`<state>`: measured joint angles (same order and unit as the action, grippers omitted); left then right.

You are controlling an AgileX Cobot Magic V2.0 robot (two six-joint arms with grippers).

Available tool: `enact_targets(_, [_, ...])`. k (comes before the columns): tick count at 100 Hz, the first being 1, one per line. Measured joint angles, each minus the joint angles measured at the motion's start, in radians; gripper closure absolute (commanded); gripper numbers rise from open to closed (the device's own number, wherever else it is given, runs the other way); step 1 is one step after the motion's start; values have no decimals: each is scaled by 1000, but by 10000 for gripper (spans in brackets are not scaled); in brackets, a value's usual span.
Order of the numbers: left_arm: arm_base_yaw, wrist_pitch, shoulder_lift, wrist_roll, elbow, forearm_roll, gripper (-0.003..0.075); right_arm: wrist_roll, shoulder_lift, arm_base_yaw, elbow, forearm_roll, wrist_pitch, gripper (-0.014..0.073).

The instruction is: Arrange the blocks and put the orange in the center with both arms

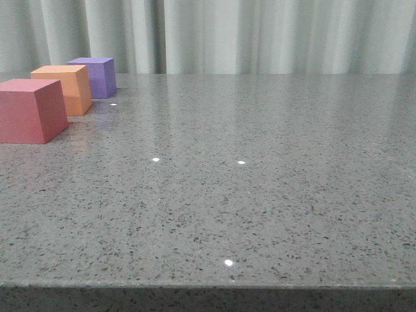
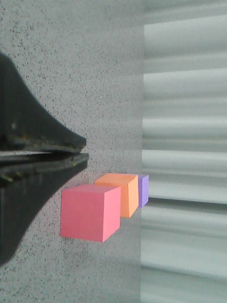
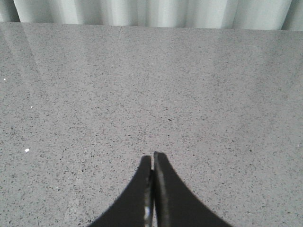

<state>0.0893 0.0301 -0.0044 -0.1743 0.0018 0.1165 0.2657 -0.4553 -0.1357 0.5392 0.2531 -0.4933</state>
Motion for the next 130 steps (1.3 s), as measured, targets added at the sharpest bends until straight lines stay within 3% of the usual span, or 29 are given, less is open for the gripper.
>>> enact_targets(47, [0, 0, 0, 0, 0, 0, 739, 0, 0, 0, -3, -8, 0, 660])
enact_targets(67, [0, -2, 0, 0, 0, 0, 739, -26, 14, 0, -60, -73, 93, 660])
enact_targets(95, [0, -2, 0, 0, 0, 0, 739, -70, 142, 9, -204, -142, 242, 660])
enact_targets(130, [0, -2, 0, 0, 0, 0, 739, -75, 370, 75, -355, -200, 269, 660])
